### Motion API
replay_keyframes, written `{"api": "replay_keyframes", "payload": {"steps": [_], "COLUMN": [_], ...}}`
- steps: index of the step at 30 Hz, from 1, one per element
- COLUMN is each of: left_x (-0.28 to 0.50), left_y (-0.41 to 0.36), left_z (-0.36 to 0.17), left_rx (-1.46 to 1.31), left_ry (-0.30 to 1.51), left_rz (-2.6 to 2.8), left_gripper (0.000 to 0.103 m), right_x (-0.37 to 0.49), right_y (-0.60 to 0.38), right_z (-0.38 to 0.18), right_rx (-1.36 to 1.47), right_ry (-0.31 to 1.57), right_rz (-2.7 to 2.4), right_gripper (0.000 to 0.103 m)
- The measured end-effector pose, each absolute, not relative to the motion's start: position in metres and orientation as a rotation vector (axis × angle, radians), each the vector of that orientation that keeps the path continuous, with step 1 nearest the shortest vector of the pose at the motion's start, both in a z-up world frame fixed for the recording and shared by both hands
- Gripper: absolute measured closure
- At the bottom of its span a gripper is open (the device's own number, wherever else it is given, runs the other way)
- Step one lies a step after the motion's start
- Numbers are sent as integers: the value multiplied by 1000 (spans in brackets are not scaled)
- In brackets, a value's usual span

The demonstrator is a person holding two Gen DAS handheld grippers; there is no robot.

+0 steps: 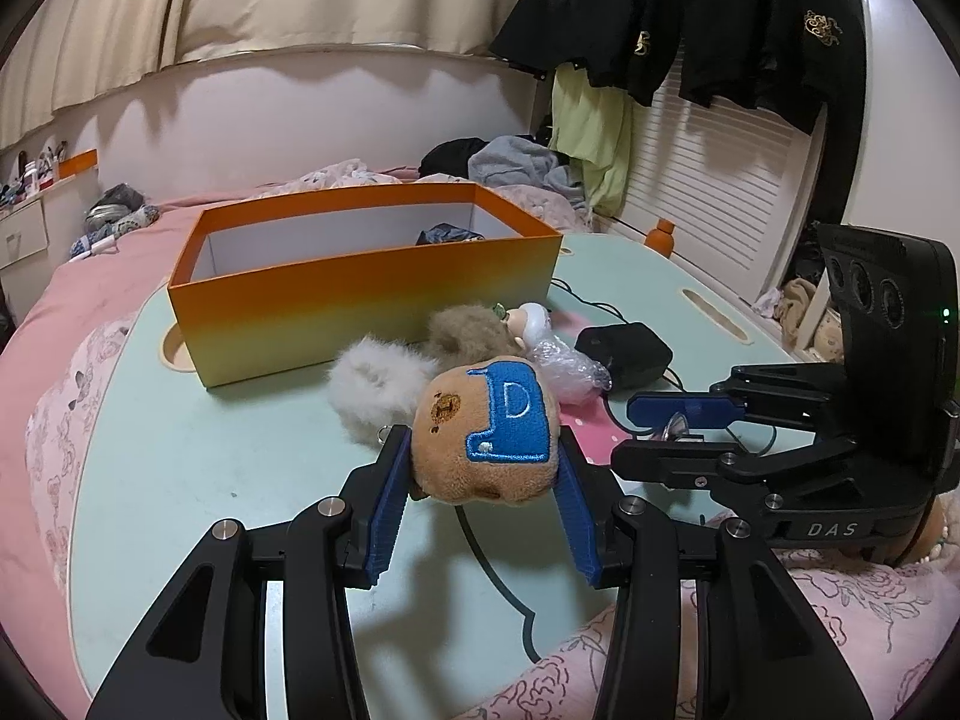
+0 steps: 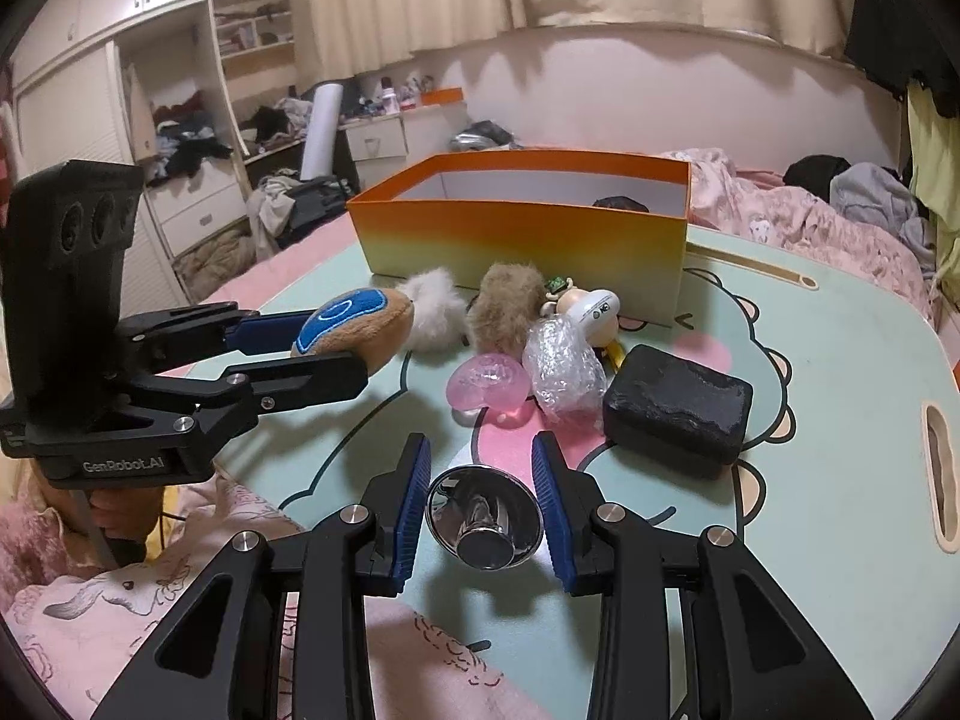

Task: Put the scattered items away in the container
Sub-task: 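Carry the silver cup into the box with the right tool while the left tool carries the bear in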

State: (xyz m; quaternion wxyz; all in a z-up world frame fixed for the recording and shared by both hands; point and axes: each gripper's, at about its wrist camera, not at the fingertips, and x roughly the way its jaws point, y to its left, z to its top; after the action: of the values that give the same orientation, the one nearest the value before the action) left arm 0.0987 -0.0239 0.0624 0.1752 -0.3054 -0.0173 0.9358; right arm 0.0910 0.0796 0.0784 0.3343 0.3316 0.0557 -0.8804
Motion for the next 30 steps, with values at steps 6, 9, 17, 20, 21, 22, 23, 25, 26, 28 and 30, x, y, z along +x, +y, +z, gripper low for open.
{"api": "replay_keyframes", "payload": {"steps": [6,9,17,20,21,22,23,25,26,28,30], "left_x": [99,99,99,100,100,99,99,99,99,98,97], "left_y": [-26,-27,-26,-25,-25,-26,-26,-27,-28,-28,-28], "left_z": [62,62,60,61,61,61,61,61,61,62,62], "left_rx": [-861,-863,-865,-860,-860,-860,-862,-860,-859,-857,-855], "left_ry": [-71,-70,-70,-69,-71,-73,-75,-77,-76,-78,-77], "left_rz": [2652,2655,2649,2653,2655,2655,2655,2659,2659,2662,2667], "left_gripper": [56,56,56,56,56,56,56,56,56,56,56], "right_x": [91,91,90,90,90,90,90,90,90,90,89], "right_y": [80,81,82,81,82,82,82,82,82,82,83], "right_z": [77,77,75,75,75,75,75,75,75,75,76], "right_rx": [872,873,875,876,876,876,875,874,875,875,873], "right_ry": [146,145,145,145,145,146,146,145,144,144,140], "right_rz": [-2297,-2296,-2295,-2295,-2295,-2295,-2295,-2296,-2296,-2294,-2295], "right_gripper": [69,69,69,69,69,69,69,69,69,69,69]}}
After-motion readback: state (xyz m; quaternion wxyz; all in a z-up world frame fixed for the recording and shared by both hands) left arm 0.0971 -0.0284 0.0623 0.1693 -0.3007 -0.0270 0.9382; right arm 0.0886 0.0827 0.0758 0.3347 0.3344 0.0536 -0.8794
